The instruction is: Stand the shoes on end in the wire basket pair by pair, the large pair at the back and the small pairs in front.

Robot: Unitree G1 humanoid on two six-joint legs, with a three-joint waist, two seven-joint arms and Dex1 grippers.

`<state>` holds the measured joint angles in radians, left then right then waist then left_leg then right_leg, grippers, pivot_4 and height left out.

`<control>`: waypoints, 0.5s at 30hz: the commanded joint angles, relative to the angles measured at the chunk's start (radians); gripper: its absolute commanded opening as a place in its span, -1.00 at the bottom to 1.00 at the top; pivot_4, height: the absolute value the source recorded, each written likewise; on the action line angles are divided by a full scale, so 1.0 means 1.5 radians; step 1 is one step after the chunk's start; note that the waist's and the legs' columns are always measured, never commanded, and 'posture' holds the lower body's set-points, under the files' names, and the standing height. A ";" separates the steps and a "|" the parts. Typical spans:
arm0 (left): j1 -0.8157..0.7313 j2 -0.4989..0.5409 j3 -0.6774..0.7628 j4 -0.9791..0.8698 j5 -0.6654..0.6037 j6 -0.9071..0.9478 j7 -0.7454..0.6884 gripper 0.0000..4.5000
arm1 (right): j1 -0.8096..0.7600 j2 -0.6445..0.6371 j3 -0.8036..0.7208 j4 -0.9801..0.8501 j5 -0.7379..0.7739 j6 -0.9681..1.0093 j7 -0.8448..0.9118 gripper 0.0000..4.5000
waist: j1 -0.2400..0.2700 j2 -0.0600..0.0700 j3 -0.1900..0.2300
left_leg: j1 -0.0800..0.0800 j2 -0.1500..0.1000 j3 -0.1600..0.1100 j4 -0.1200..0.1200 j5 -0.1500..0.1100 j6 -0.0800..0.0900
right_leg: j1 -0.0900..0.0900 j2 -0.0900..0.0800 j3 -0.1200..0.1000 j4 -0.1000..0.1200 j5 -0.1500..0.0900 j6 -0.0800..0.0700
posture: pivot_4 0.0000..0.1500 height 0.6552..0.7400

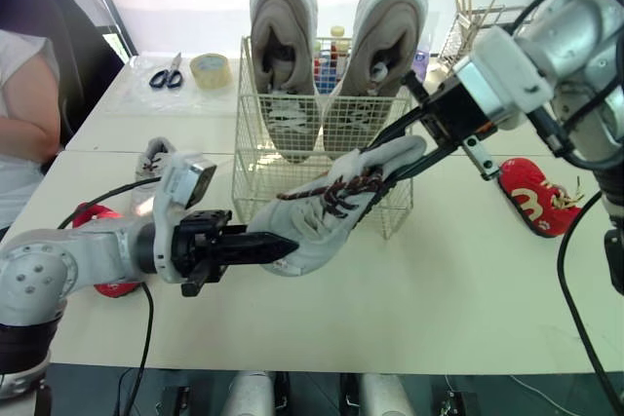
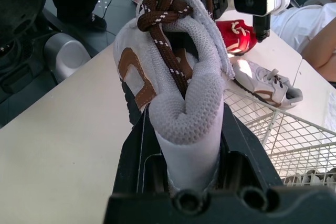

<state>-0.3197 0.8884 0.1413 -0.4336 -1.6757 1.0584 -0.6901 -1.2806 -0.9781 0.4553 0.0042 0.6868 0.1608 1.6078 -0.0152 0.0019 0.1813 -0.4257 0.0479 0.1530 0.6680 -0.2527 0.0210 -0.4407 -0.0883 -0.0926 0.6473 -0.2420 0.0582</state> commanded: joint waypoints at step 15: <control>0.068 -0.117 0.128 -0.048 -0.119 -0.181 0.176 -0.85 | 0.188 0.070 -0.469 0.052 0.233 0.528 -0.386 0.47 | 0.000 -0.002 -0.001 | 0.000 -0.001 -0.003 0.001 0.000 0.001 | 0.003 -0.004 -0.001 -0.001 -0.001 -0.003 | 1.00 0.89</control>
<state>-0.1822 0.7251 0.3119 -0.4805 -1.8200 0.8309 -0.4444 -1.0122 -0.9073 -0.1402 0.1806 0.8712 0.8329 1.1395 -0.0148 -0.0013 0.1801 -0.4255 0.0464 0.1491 0.6692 -0.2531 0.0218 -0.4365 -0.0937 -0.0947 0.6465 -0.2432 0.0535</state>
